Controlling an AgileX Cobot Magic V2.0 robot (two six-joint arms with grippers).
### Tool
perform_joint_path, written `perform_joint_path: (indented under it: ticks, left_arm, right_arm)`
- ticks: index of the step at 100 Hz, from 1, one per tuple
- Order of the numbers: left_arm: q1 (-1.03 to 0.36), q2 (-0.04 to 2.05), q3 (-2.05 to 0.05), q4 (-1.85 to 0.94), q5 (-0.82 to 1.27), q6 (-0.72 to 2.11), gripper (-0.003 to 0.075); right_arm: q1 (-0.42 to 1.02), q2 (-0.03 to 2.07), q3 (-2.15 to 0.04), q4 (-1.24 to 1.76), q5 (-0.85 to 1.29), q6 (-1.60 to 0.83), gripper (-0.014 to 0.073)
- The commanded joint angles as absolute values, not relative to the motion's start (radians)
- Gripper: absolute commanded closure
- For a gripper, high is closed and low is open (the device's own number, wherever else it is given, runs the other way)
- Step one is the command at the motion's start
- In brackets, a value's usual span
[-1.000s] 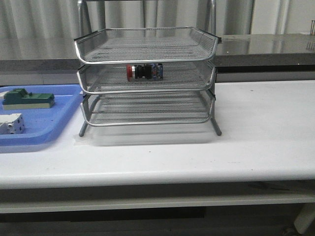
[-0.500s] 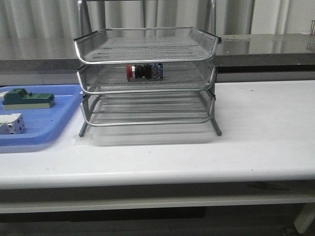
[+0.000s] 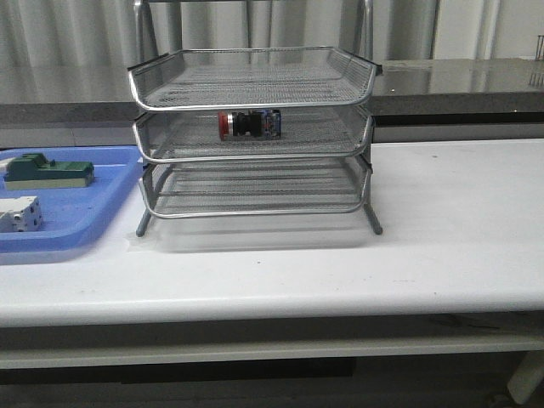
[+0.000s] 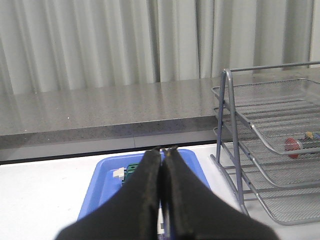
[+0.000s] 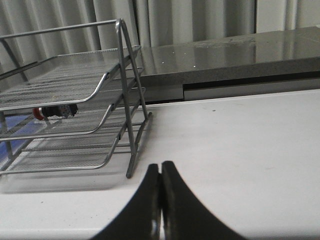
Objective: Place button on rack with both arms
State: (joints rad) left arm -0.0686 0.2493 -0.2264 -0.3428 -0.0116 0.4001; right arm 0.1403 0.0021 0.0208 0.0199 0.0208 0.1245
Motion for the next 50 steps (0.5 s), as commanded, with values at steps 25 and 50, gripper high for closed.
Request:
perform_joint_path:
  ticks: [25, 50]
  left_arm:
    - [-0.066, 0.256, -0.252, -0.352, -0.086, 0.390, 0.0741]
    - [-0.066, 0.256, -0.252, -0.352, -0.086, 0.390, 0.0741]
  right_arm:
    - [0.110, -0.028, 0.010, 0.021, -0.078, 0.151, 0.0650]
    - [0.110, -0.028, 0.010, -0.023, -0.045, 0.150, 0.0650]
